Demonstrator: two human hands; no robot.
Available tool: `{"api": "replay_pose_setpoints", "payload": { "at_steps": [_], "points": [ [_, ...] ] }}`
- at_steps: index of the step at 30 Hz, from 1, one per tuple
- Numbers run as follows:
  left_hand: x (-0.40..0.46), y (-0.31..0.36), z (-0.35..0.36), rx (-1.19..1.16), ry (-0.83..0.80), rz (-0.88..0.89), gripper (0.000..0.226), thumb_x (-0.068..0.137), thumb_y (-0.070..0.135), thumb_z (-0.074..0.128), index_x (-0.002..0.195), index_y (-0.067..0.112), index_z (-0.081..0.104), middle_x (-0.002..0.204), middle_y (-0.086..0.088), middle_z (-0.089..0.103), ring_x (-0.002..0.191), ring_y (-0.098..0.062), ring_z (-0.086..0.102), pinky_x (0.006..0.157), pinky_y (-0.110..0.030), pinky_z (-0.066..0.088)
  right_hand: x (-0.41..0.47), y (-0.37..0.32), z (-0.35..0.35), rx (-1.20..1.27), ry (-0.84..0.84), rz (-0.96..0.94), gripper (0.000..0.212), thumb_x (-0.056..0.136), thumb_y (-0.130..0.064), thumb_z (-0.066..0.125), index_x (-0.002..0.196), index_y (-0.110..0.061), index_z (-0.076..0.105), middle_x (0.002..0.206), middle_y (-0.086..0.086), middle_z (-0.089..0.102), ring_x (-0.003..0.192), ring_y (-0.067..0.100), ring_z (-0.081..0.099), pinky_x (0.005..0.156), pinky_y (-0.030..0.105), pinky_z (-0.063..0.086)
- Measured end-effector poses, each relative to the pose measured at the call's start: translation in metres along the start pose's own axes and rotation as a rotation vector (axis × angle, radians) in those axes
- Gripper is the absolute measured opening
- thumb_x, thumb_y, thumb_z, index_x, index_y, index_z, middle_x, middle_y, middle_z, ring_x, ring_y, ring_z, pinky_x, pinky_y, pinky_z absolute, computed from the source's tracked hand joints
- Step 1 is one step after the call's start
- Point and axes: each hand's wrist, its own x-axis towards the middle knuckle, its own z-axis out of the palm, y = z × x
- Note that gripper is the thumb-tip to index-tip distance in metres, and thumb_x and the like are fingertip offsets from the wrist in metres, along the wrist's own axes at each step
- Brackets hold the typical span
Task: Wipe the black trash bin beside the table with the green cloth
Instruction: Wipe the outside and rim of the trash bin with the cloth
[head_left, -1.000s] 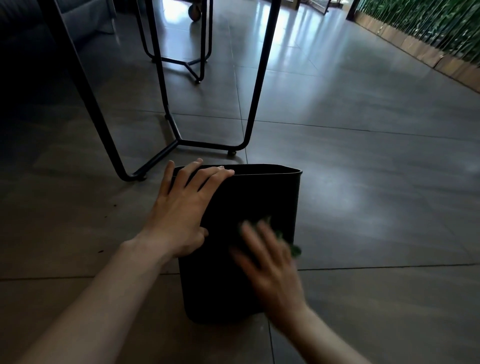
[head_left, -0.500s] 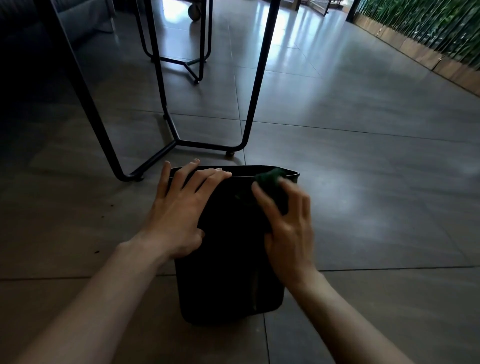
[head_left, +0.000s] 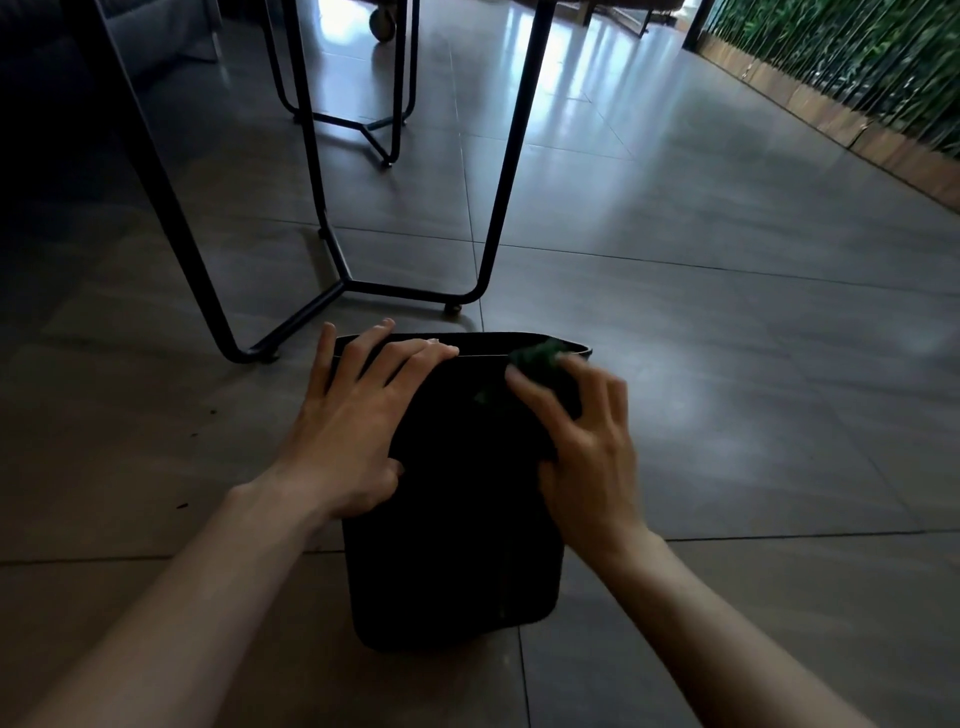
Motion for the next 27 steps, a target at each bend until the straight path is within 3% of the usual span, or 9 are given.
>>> {"api": "replay_pose_setpoints", "payload": {
  "at_steps": [2,4,7,10,12,15,19,23,27],
  "points": [
    [0.001,-0.001,0.000,0.003,0.003,-0.010,0.119,0.063,0.022,0.082,0.155,0.042,0.008,0.156,0.019,0.024,0.154,-0.018,-0.002,0.122,-0.058,-0.009,0.006,-0.005,0.007,-0.027,0.024,0.027,0.055,0.085,-0.006,0.068,0.137,-0.023,0.062,0.141,0.012,0.039,0.129,0.040,0.040,0.089,0.051,0.057],
    [0.002,-0.001,-0.001,0.017,-0.002,-0.022,0.122,0.062,0.022,0.084,0.155,0.042,0.007,0.156,0.019,0.023,0.154,-0.018,-0.002,0.122,-0.058,-0.010,-0.029,-0.012,0.018,-0.088,-0.046,-0.095,0.053,0.085,-0.007,0.072,0.136,-0.022,0.064,0.140,0.013,0.040,0.127,0.044,0.041,0.093,0.056,0.056],
    [0.002,0.000,0.000,0.022,0.001,-0.018,0.122,0.062,0.023,0.084,0.154,0.042,0.006,0.156,0.020,0.022,0.153,-0.019,-0.002,0.122,-0.057,-0.010,-0.115,-0.016,0.025,-0.118,-0.267,-0.367,0.043,0.084,-0.025,0.074,0.126,-0.028,0.069,0.132,0.012,0.058,0.119,0.041,0.048,0.087,0.050,0.060],
    [0.002,0.000,0.001,0.001,0.007,-0.006,0.121,0.063,0.022,0.083,0.154,0.042,0.007,0.157,0.020,0.021,0.154,-0.019,-0.004,0.121,-0.058,-0.011,-0.145,-0.006,0.013,-0.106,-0.495,-0.464,0.048,0.064,-0.038,0.092,0.109,-0.034,0.076,0.116,0.006,0.075,0.108,0.035,0.065,0.081,0.041,0.063],
    [0.002,-0.001,0.000,-0.003,0.003,-0.012,0.121,0.063,0.022,0.084,0.154,0.041,0.007,0.157,0.020,0.020,0.154,-0.019,-0.004,0.121,-0.057,-0.012,-0.123,0.001,0.004,-0.118,-0.427,-0.428,0.036,0.075,-0.026,0.081,0.111,-0.031,0.076,0.118,0.009,0.073,0.107,0.037,0.069,0.082,0.043,0.062],
    [0.002,-0.001,0.001,-0.011,0.002,-0.010,0.122,0.063,0.021,0.085,0.154,0.042,0.007,0.156,0.020,0.021,0.154,-0.018,-0.005,0.121,-0.058,-0.012,-0.057,0.005,-0.006,-0.054,-0.212,-0.138,0.054,0.079,-0.004,0.079,0.128,-0.024,0.070,0.130,0.015,0.060,0.118,0.044,0.059,0.085,0.048,0.060],
    [0.000,-0.002,0.000,-0.024,-0.003,0.002,0.123,0.060,0.021,0.086,0.153,0.043,0.009,0.156,0.020,0.023,0.154,-0.018,-0.003,0.122,-0.059,-0.010,0.002,0.001,-0.004,-0.033,-0.003,0.075,0.060,0.081,0.000,0.077,0.136,-0.020,0.064,0.139,0.016,0.049,0.126,0.040,0.046,0.085,0.049,0.059],
    [0.001,-0.002,0.001,0.019,-0.005,-0.003,0.124,0.059,0.021,0.086,0.154,0.042,0.008,0.156,0.020,0.024,0.154,-0.019,0.000,0.122,-0.059,-0.007,-0.083,-0.009,0.015,-0.122,-0.203,-0.256,0.043,0.086,-0.013,0.071,0.128,-0.022,0.069,0.135,0.015,0.058,0.120,0.046,0.058,0.091,0.053,0.058],
    [-0.001,0.001,0.002,0.005,0.010,0.010,0.122,0.059,0.020,0.084,0.153,0.043,0.010,0.155,0.020,0.024,0.154,-0.019,0.000,0.121,-0.060,-0.007,-0.152,-0.009,0.005,-0.128,-0.542,-0.512,0.035,0.074,-0.033,0.082,0.108,-0.035,0.077,0.117,0.004,0.075,0.107,0.035,0.069,0.078,0.038,0.062]
  ]
}}
